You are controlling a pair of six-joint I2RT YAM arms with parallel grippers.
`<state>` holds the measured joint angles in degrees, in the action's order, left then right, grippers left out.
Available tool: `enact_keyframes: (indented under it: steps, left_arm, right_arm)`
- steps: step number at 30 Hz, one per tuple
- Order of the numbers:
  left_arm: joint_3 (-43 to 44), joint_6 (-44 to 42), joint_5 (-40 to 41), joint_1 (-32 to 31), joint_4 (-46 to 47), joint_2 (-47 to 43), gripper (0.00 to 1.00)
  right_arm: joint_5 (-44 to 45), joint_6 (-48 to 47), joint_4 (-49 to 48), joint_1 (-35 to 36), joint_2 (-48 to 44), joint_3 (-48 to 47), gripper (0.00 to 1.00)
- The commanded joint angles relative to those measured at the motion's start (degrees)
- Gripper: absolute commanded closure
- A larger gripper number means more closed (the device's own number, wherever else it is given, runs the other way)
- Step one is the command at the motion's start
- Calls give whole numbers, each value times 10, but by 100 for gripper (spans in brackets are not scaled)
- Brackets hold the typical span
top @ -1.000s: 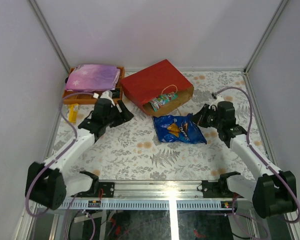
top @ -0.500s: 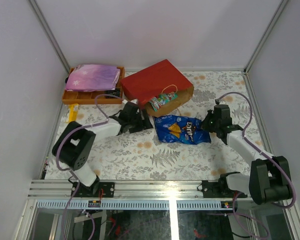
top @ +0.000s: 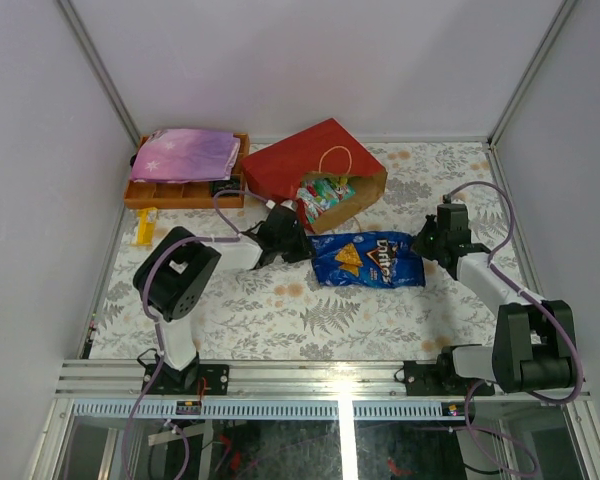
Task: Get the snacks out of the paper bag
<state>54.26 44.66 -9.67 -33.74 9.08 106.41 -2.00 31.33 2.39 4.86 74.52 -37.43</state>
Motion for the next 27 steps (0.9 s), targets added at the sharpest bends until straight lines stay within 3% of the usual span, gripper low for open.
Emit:
enact_keyframes:
  steps: [1, 8, 16, 23, 27]
  left_arm:
    - [-30, 19, -1, -5, 42, -3, 99]
    - [-82, 21, 34, -10, 25, -88, 100]
    - [-121, -19, 147, -11, -132, -309, 100]
    - [-59, -36, 159, -12, -321, -495, 100]
    - [-11, -34, 156, -12, -414, -553, 100]
  right_arm:
    - [-22, 9, -30, -1, -13, 6, 100]
    - [-50, 28, -14, -1, -75, 46, 100]
    - [-40, 27, 87, 32, -222, 65, 100]
    - [-86, 20, 235, 57, -316, -56, 100]
    - [-134, 25, 278, 57, -333, -104, 100]
